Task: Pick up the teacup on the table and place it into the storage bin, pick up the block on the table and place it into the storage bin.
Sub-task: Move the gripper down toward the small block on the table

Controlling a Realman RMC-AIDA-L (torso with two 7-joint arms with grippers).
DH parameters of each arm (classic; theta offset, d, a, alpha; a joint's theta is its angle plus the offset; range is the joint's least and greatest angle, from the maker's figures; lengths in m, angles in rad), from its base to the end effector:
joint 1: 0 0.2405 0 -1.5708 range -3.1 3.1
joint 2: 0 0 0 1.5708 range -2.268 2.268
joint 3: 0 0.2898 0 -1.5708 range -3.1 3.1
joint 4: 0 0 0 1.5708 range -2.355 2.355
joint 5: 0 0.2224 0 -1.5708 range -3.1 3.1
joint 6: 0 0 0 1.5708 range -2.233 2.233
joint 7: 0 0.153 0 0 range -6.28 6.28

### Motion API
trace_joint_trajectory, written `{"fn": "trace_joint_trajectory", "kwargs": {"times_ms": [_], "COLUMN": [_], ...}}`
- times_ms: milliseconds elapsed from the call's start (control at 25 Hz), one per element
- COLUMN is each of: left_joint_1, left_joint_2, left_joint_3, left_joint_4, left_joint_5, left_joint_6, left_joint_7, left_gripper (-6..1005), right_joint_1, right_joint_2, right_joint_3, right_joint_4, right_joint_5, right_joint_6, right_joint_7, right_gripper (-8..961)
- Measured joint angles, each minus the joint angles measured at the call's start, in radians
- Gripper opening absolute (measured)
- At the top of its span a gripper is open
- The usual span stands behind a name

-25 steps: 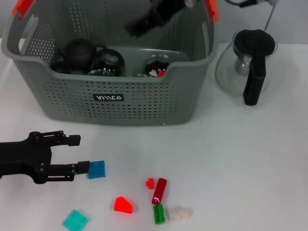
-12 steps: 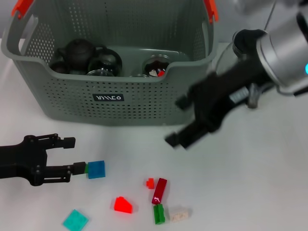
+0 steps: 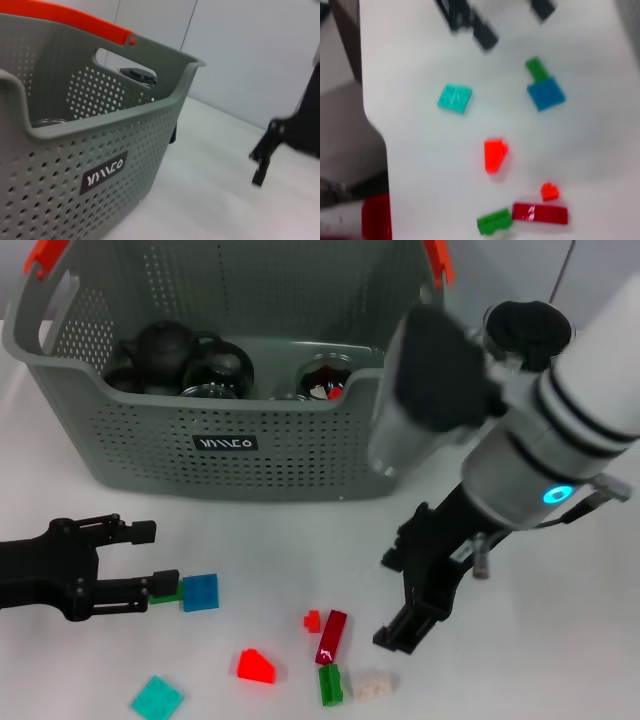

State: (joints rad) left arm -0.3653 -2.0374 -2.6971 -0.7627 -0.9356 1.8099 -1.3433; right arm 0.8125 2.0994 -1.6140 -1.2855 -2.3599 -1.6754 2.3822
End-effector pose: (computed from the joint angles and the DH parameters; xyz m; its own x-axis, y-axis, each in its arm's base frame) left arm -0.3593 0.2829 0.0285 0.7726 0.4236 0.4729 0.5392 -0.8310 -0.1366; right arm 0.1102 0.3532 -0.0860 0.8983 -0.1995 0.3916 -0.2116 -0.9773 -0.0126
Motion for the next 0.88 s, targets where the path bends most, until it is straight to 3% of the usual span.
{"fn": "trace_joint_trajectory", "kwargs": {"times_ms": [160,440,880], "left_joint_1": [-0.001,0.005,0.009], "left_joint_2": [-0.001,-0.005,-0.008], "left_joint_3": [-0.009,-0.019,-0.018], "left_joint_4": [0.002,0.004,0.007], "left_joint_5": [-0.001,-0.001,0.000], "left_joint_6": [-0.001,-0.002,-0.001], "left_joint_7": [-0.001,-0.003,-0.003], "left_gripper": [799,799,798], "right_joint_1": [0.042,0.081,0.081], "right_joint_2": [0.002,0.008,0.011], "right_joint_3": [-0.107,-0.282,-0.441], "right_joint_4": [0.083,0.106,0.102], "right_joint_5": [-0.006,-0.008,-0.007], "right_joint_6": [0.052,0.100,0.213], "right_joint_7": [-0.009,0.000,-0.009], "right_gripper": [937,936,935]}}
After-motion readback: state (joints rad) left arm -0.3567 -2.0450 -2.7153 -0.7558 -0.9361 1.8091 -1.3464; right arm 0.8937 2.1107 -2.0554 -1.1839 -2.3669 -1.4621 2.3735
